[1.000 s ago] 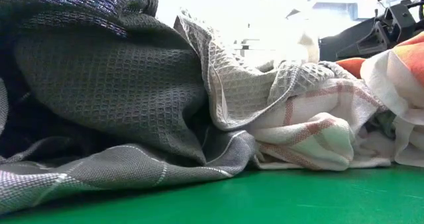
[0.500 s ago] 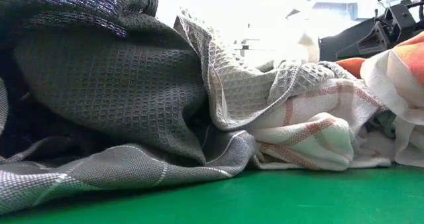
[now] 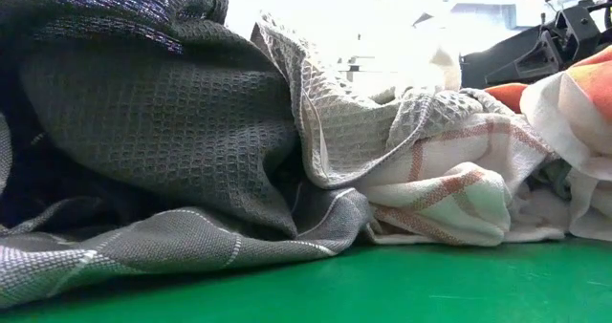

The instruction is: Sort towels by color in basket

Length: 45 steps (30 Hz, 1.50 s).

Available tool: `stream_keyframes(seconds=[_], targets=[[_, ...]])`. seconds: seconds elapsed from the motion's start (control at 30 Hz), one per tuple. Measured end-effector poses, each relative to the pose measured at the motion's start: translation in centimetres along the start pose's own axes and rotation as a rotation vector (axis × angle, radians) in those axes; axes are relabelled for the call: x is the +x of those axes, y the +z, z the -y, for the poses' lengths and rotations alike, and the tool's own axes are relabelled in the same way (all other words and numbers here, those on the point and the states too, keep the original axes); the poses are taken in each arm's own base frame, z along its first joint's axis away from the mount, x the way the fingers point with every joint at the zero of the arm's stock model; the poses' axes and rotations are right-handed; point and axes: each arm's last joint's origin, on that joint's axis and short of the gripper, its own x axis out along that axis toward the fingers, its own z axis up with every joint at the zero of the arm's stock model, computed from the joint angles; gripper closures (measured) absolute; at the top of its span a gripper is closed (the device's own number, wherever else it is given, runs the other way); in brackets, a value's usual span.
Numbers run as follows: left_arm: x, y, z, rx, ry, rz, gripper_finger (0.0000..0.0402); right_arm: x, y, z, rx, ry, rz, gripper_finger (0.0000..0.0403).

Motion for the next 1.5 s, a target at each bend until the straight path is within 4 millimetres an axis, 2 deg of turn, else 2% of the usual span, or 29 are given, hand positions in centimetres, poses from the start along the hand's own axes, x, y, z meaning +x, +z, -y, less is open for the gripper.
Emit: stream_keyframes(seconds=[0.8, 1.13, 1.5], targets=[[0.0, 0.1, 0.0, 0.021, 0.001, 0.007, 0.0396, 0.0, 0.0, 0.0, 0.0, 0.0, 0.0, 0.0112], [-0.1, 1.4, 0.0, 0.106, 0.015, 0.146, 0.0396, 0.0, 0.0, 0.0, 0.0, 0.0, 0.0, 0.0112], [-0.2, 1.7, -0.2, -0.288, 0.051, 0.189, 0.0396, 0.0, 0.0, 0.0, 0.0, 0.0, 0.0, 0.0112]])
